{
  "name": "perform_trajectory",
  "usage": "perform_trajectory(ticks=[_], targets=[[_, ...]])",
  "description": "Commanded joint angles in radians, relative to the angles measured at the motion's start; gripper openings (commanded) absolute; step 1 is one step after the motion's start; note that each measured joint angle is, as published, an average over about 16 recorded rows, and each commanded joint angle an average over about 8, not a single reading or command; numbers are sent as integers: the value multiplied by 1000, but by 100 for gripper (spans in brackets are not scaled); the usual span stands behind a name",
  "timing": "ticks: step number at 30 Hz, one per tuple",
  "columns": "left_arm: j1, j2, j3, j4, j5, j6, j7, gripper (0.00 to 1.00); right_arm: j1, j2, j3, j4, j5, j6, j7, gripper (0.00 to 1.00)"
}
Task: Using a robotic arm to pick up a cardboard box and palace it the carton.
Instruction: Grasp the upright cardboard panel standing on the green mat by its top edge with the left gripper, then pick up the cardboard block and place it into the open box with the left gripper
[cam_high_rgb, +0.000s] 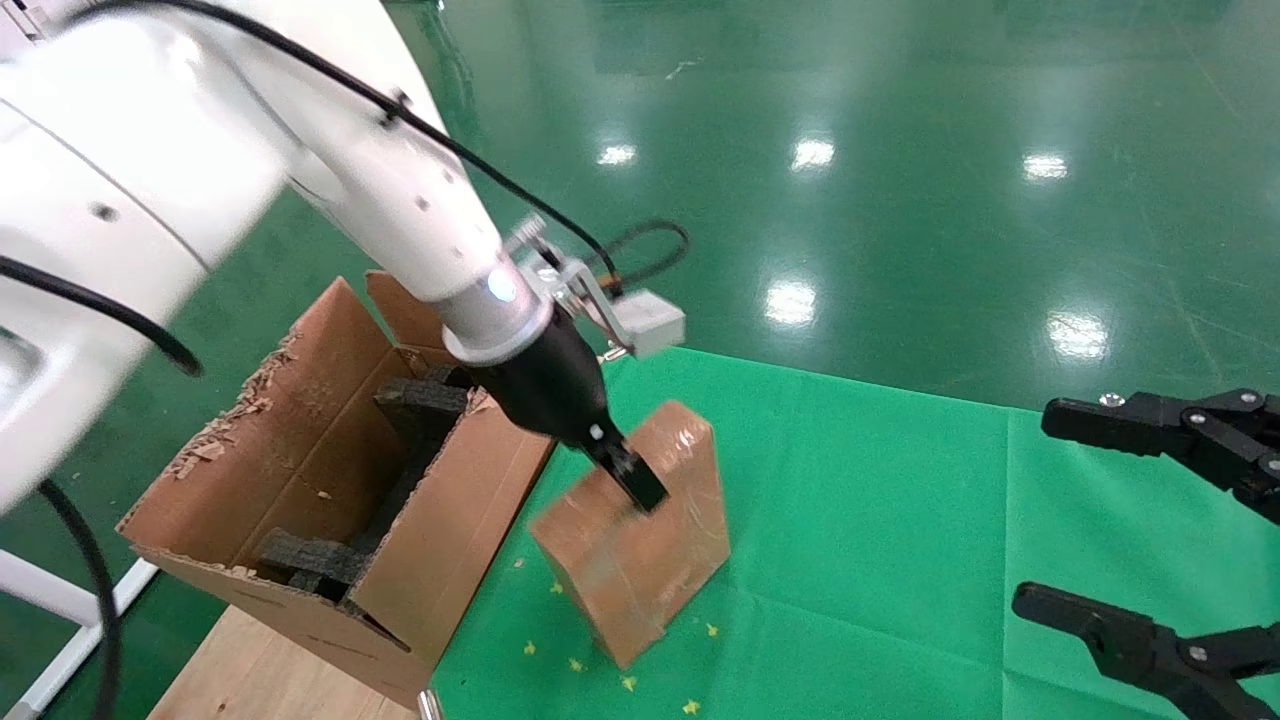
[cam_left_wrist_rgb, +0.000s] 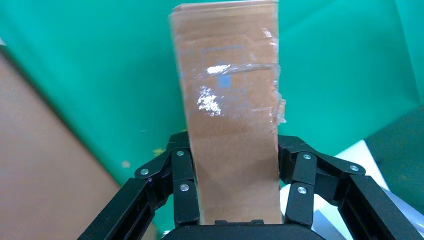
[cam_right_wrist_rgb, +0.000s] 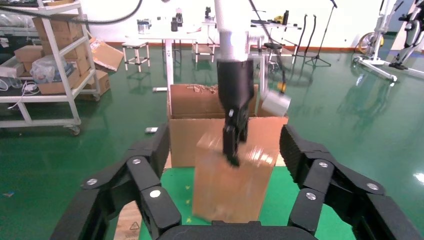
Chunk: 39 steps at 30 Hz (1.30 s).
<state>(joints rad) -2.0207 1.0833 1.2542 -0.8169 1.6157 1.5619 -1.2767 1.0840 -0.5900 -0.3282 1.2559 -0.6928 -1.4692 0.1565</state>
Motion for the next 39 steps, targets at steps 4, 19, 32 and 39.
perform_trajectory(ticks=[4, 19, 32, 39], targets=[[-93, -72, -14, -57, 10, -14, 8, 0, 0, 0, 0, 0, 0, 0, 0, 100], [-277, -329, -27, 14, 195, -99, 146, 0, 0, 0, 0, 0, 0, 0, 0, 100], [-75, -392, -7, 337, 191, -290, 301, 0, 0, 0, 0, 0, 0, 0, 0, 100], [3, -343, -1, 507, 187, -370, 355, 0, 0, 0, 0, 0, 0, 0, 0, 100]])
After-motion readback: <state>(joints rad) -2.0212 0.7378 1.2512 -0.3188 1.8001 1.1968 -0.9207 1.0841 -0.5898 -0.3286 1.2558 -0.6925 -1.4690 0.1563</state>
